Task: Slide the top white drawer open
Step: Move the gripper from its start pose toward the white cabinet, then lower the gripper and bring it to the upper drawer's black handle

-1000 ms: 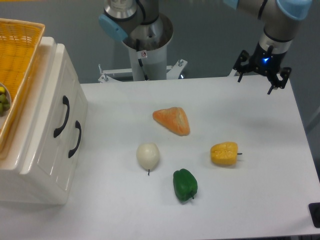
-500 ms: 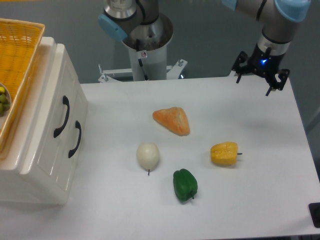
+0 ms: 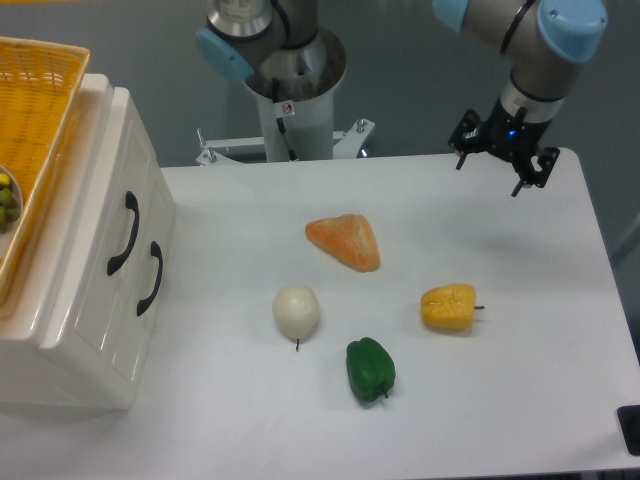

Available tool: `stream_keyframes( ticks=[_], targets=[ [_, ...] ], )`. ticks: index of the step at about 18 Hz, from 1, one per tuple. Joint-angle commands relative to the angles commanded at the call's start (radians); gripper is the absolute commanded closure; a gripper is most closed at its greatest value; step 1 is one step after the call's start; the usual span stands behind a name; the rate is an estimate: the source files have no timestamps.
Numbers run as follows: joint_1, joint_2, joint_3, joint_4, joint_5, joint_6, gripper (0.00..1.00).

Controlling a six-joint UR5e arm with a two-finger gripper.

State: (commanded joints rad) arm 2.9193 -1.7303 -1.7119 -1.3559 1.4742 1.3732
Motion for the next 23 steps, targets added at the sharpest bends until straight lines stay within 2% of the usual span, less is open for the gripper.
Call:
stream_keyframes(
  ticks=[4,7,13,19,23],
  targets=[
    [-0.080,-0.017,0.012,-0.009,0.003,-0.224,0.00],
    [-0.120,-0.038,0.014,-0.009,0.003,-0.310,0.00],
    [-0.195,-0.041,0.012,-0.008,0.003,-0.463,0.00],
    [-0.282,-0.052,0.012,-0.006,0.000,-0.680,0.00],
    [-0.347,-0.051,0.012,-0.011,-0.003,-0.764,0.00]
  ],
)
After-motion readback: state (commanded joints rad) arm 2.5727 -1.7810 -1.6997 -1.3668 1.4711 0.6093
